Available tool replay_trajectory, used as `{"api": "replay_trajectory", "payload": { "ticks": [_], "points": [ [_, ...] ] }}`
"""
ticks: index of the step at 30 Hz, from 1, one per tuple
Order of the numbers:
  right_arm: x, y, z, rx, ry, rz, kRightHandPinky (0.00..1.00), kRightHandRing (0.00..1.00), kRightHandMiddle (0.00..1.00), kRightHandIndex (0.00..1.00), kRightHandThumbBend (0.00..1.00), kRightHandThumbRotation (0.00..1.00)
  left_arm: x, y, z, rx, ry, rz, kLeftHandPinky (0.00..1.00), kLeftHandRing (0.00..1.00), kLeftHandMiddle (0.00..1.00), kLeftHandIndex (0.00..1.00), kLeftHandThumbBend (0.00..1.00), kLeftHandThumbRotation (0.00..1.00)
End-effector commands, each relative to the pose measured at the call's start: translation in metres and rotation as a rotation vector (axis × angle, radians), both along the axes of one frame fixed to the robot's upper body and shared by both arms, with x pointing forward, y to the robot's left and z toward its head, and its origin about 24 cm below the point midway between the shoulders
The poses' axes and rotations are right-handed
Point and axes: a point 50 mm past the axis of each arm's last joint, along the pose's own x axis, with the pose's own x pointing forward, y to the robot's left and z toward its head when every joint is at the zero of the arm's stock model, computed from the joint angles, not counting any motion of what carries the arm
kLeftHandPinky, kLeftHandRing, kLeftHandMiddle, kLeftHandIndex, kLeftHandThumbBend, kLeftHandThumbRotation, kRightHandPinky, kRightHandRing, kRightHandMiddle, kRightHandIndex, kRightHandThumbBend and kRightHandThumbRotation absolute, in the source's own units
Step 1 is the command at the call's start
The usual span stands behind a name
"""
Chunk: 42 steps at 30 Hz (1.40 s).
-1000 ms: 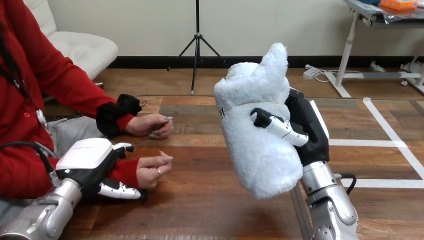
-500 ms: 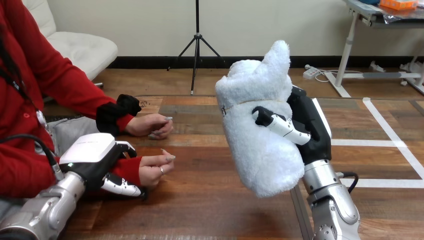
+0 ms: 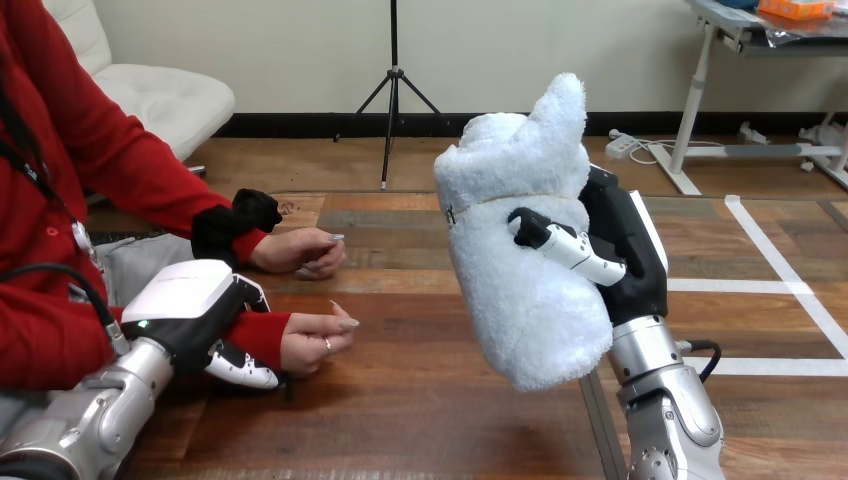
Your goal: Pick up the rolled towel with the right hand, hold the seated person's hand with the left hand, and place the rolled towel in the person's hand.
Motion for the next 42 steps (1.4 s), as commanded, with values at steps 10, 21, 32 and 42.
{"api": "replay_trajectory", "payload": {
  "ticks": [10,21,32,42],
  "points": [
    [0.0064,0.0027,0.0256,0.018,-0.101,-0.001,0.0,0.05,0.14,0.21,0.39,0.0,-0.0139,0.005,-0.0195,0.082,0.128,-0.01,0.39,0.38,0.41,0.4,0.92,0.09],
    [0.0063,0.0023,0.026,0.023,-0.101,-0.004,0.0,0.05,0.14,0.2,0.39,0.0,-0.0143,0.0057,-0.0193,0.074,0.137,-0.009,0.31,0.32,0.36,0.36,0.86,0.02],
    [0.0057,0.0029,0.0267,0.028,-0.102,-0.003,0.0,0.05,0.13,0.2,0.39,0.0,-0.0161,0.0058,-0.0189,0.058,0.11,-0.018,0.25,0.28,0.33,0.33,0.82,0.0],
    [0.0053,0.0034,0.0267,0.027,-0.101,-0.007,0.0,0.05,0.14,0.2,0.38,0.0,-0.0152,0.0034,-0.0171,0.048,0.079,-0.031,0.22,0.26,0.31,0.3,0.79,0.0]
  ]
}}
